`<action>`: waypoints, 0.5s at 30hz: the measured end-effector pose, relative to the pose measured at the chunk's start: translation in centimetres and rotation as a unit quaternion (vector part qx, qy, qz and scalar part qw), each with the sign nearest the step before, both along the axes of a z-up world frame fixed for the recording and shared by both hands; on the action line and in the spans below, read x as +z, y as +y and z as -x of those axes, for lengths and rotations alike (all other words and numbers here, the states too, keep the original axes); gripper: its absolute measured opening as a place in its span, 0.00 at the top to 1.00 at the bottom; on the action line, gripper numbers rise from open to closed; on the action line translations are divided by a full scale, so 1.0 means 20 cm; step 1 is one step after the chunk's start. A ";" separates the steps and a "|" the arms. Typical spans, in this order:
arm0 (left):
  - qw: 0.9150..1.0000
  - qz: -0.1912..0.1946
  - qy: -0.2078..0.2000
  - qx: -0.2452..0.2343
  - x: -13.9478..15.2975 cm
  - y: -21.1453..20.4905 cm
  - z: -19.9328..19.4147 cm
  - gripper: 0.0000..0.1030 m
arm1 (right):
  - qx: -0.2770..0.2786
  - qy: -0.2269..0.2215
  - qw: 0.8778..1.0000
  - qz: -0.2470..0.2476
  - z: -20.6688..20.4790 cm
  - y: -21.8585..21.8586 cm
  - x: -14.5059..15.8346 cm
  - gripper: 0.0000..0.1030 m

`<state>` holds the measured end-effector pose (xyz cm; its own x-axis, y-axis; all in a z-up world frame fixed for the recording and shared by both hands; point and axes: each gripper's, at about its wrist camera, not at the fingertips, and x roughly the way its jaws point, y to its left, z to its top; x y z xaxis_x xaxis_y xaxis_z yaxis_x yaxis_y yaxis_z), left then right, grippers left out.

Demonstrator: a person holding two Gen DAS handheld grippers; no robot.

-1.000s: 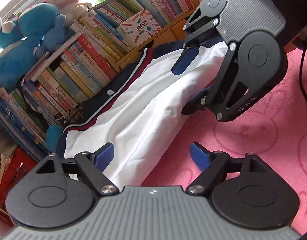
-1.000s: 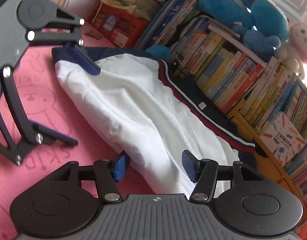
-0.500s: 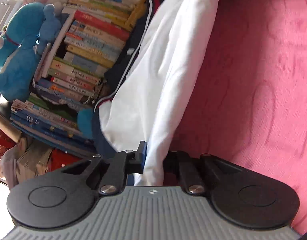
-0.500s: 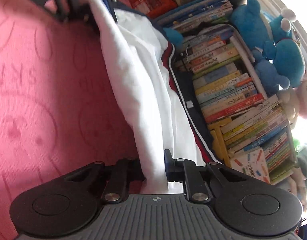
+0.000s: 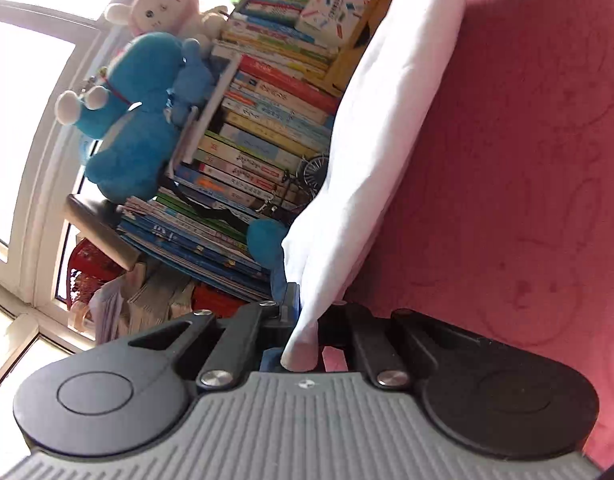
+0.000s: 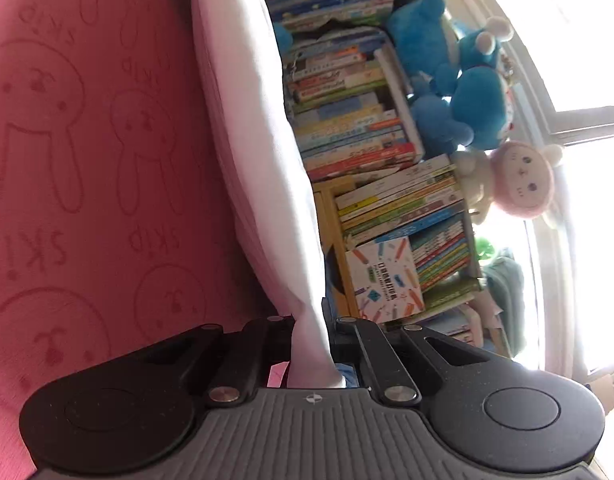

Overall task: Fold clothes
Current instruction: 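Grasp the folded white edge with both grippers and lift it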

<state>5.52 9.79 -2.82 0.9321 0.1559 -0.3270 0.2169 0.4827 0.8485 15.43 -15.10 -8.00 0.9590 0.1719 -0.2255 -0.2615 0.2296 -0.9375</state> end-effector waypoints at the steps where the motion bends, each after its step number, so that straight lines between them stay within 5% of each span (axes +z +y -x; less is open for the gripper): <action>1: 1.000 0.014 0.003 -0.002 0.02 0.00 0.09 0.96 | 0.003 0.004 1.000 -0.008 0.09 -0.03 0.04 0.94; 6: 0.997 0.008 0.070 -0.025 -0.14 -0.03 0.45 0.92 | 0.002 0.050 0.998 -0.045 0.53 -0.21 0.07 0.94; 10: 0.996 -0.015 0.087 -0.007 -0.30 -0.03 0.57 0.92 | -0.030 0.111 0.993 -0.042 0.78 -0.28 -0.11 0.91; 15: 0.995 -0.005 0.093 0.024 -0.28 0.06 0.62 0.82 | -0.066 0.102 0.991 -0.061 0.88 -0.39 -0.18 0.85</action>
<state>-6.80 11.00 -8.39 0.8469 0.2034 -0.4914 0.3470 0.4887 0.8005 -2.19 -22.97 -11.61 0.9119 0.0866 -0.4013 -0.4023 0.3832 -0.8315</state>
